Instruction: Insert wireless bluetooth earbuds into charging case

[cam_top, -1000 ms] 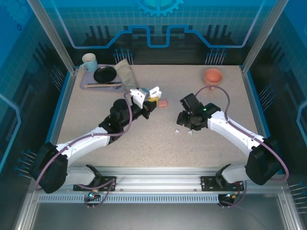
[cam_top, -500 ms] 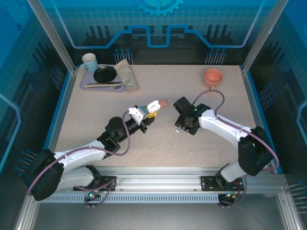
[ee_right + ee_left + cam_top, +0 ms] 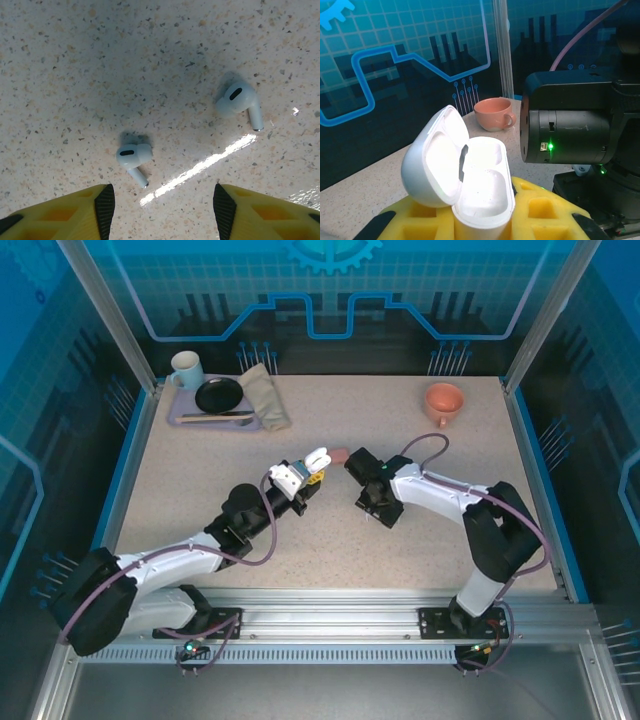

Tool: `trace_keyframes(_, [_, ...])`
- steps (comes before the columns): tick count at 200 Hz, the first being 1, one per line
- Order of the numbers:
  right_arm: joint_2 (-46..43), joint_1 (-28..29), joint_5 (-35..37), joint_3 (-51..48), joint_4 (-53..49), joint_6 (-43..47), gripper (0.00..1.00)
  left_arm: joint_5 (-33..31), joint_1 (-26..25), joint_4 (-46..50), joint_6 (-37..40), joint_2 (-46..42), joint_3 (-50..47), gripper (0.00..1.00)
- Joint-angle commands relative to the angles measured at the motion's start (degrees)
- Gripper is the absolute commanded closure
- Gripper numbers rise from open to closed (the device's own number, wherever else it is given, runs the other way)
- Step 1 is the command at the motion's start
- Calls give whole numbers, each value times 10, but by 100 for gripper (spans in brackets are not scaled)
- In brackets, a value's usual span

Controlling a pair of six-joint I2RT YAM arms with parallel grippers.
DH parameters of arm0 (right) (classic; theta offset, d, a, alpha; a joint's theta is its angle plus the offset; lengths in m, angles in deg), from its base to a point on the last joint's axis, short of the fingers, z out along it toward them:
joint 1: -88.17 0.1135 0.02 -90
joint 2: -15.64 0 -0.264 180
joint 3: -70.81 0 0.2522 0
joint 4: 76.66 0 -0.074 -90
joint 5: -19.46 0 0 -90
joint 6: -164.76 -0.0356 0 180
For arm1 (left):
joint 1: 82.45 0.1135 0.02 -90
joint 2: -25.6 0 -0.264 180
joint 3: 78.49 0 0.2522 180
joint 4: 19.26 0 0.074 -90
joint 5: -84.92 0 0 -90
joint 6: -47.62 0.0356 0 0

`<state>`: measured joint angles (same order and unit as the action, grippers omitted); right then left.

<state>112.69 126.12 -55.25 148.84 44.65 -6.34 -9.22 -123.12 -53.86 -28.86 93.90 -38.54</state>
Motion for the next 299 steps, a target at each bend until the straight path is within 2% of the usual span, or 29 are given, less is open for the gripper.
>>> trace_keyframes(1, [17,8,21,18,-16,-29,42,-12,0,-27,-8,7,20,100])
trace_keyframes(55, [49,5,28,43,13,54,43,-15,0,-24,-8,5,22,100])
trace_keyframes(129, [90,-1,6,43,40,105,45,-14,1,-22,-7,2,27,100])
trace_keyframes(268, [103,-5,-13,16,68,111,49,-10,4,-10,-11,9,39,100])
trace_keyframes(299, [103,-6,-14,6,71,111,54,-10,4,-7,-13,9,42,100])
